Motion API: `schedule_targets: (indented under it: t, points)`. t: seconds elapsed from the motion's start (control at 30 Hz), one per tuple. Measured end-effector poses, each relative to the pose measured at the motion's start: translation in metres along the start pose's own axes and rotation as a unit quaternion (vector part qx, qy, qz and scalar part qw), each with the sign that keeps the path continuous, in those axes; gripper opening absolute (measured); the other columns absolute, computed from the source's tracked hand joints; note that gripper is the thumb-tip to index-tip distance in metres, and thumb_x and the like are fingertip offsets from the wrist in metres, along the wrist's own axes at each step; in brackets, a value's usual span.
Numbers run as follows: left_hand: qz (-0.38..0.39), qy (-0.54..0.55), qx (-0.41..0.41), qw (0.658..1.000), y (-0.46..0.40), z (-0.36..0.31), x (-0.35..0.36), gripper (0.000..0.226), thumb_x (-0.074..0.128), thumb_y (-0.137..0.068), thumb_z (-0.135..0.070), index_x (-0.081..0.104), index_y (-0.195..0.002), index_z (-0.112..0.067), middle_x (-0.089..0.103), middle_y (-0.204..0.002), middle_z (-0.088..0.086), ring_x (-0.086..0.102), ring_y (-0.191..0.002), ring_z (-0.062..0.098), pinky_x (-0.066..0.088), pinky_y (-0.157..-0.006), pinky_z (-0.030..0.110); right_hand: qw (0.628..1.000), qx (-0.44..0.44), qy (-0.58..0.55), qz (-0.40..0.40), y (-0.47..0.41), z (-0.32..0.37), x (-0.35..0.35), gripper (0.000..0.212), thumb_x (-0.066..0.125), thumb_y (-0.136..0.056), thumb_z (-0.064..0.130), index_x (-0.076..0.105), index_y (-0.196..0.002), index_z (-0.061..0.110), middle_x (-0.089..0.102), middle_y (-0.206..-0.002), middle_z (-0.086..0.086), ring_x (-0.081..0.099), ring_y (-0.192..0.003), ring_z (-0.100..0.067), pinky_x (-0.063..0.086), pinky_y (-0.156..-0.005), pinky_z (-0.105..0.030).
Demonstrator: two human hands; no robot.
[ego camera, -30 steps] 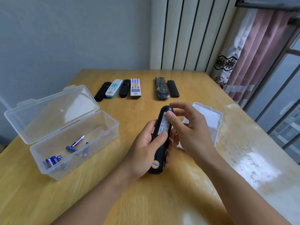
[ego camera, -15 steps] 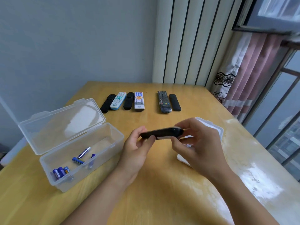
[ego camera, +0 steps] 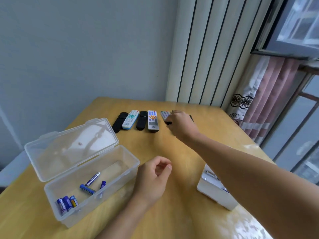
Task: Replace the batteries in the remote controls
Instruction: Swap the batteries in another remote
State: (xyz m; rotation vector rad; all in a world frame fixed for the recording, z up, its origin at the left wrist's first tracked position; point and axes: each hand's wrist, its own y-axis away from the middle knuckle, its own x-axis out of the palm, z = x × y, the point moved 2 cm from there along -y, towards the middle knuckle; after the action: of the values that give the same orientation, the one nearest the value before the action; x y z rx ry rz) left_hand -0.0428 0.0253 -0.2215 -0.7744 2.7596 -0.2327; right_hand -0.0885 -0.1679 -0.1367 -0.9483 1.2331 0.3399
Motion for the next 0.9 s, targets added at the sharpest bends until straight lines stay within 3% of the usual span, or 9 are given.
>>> schedule_targets:
  t: [0.07, 0.13, 0.23, 0.4, 0.47, 0.53, 0.63, 0.73, 0.9]
  points:
    - [-0.006, -0.003, 0.005, 1.0, -0.004, 0.001, -0.001, 0.017, 0.069, -0.093, -0.019, 0.074, -0.081, -0.029, 0.072, -0.079, -0.017, 0.065, -0.075, -0.001, 0.047, -0.063, 0.009, 0.999, 0.003, 0.034, 0.018, -0.009, -0.001, 0.014, 0.011, 0.063, -0.092, 0.01, 0.073, -0.088, 0.012, 0.071, -0.092, -0.008, 0.061, -0.077, -0.022, 0.037, -0.052, -0.026]
    - [-0.005, -0.005, 0.001, 1.0, -0.007, 0.001, -0.001, 0.017, 0.068, -0.093, -0.019, 0.073, -0.079, -0.028, 0.072, -0.079, -0.016, 0.064, -0.076, 0.001, 0.046, -0.063, 0.009, 0.998, 0.013, 0.052, 0.034, -0.014, -0.003, 0.025, 0.006, 0.067, -0.091, 0.013, 0.072, -0.09, 0.011, 0.072, -0.092, -0.01, 0.058, -0.069, -0.021, 0.04, -0.054, -0.027]
    - [0.0, -0.012, 0.007, 1.0, -0.009, 0.002, 0.0, 0.017, 0.068, -0.093, -0.019, 0.073, -0.078, -0.025, 0.072, -0.078, -0.016, 0.064, -0.075, 0.0, 0.046, -0.063, 0.009, 0.997, 0.036, 0.048, 0.041, -0.015, -0.01, 0.035, 0.01, 0.071, -0.09, 0.013, 0.072, -0.099, 0.009, 0.073, -0.1, -0.013, 0.066, -0.079, -0.025, 0.056, -0.065, -0.033]
    - [-0.001, -0.003, 0.001, 1.0, -0.009, 0.003, 0.001, 0.016, 0.068, -0.093, -0.02, 0.072, -0.078, -0.026, 0.071, -0.079, -0.015, 0.063, -0.074, -0.001, 0.046, -0.063, 0.009, 0.993, 0.078, -0.015, 0.087, -0.014, -0.018, 0.042, 0.022, 0.07, -0.093, 0.025, 0.074, -0.106, 0.007, 0.072, -0.105, -0.013, 0.069, -0.087, -0.024, 0.06, -0.075, -0.033]
    - [-0.009, 0.011, 0.0, 1.0, -0.009, 0.004, 0.001, 0.015, 0.068, -0.093, -0.02, 0.072, -0.08, -0.027, 0.071, -0.078, -0.016, 0.061, -0.072, -0.002, 0.046, -0.063, 0.009, 0.994, 0.078, -0.042, 0.059, -0.016, -0.015, 0.039, 0.022, 0.068, -0.094, 0.023, 0.075, -0.109, 0.008, 0.072, -0.11, -0.013, 0.068, -0.093, -0.025, 0.058, -0.076, -0.032]
    - [-0.01, 0.018, 0.002, 1.0, -0.009, 0.004, 0.002, 0.014, 0.068, -0.093, -0.021, 0.071, -0.081, -0.028, 0.07, -0.078, -0.016, 0.059, -0.07, -0.003, 0.046, -0.063, 0.009, 0.995, 0.057, -0.075, 0.015, -0.02, -0.006, 0.034, 0.022, 0.066, -0.095, 0.027, 0.075, -0.109, 0.011, 0.072, -0.109, -0.01, 0.067, -0.091, -0.023, 0.051, -0.069, -0.029]
    - [-0.009, 0.026, -0.002, 1.0, -0.01, 0.005, 0.003, 0.013, 0.069, -0.093, -0.021, 0.07, -0.081, -0.026, 0.07, -0.077, -0.014, 0.059, -0.069, -0.003, 0.045, -0.062, 0.009, 0.994, 0.044, -0.064, 0.072, -0.031, 0.02, 0.04, 0.034, 0.067, -0.092, 0.041, 0.069, -0.11, 0.013, 0.07, -0.104, -0.01, 0.064, -0.081, -0.023, 0.051, -0.063, -0.031]
    - [-0.004, 0.024, -0.005, 1.0, -0.01, 0.004, 0.002, 0.014, 0.067, -0.095, -0.021, 0.07, -0.082, -0.026, 0.07, -0.077, -0.015, 0.06, -0.071, -0.001, 0.044, -0.062, 0.008, 0.988, 0.106, -0.037, 0.107, -0.041, 0.035, 0.056, 0.04, 0.07, -0.086, 0.049, 0.057, -0.099, 0.013, 0.058, -0.089, -0.006, 0.055, -0.069, -0.02, 0.037, -0.048, -0.029]
    - [0.002, 0.015, -0.008, 1.0, -0.01, 0.002, -0.002, 0.007, 0.065, -0.095, -0.025, 0.068, -0.093, -0.031, 0.069, -0.082, -0.012, 0.061, -0.079, 0.001, 0.046, -0.065, 0.01, 0.965, 0.214, -0.122, 0.088, -0.05, 0.043, 0.076, 0.036, 0.074, -0.085, 0.035, 0.055, -0.105, 0.011, 0.053, -0.086, -0.001, 0.054, -0.075, -0.019, 0.031, -0.045, -0.025]
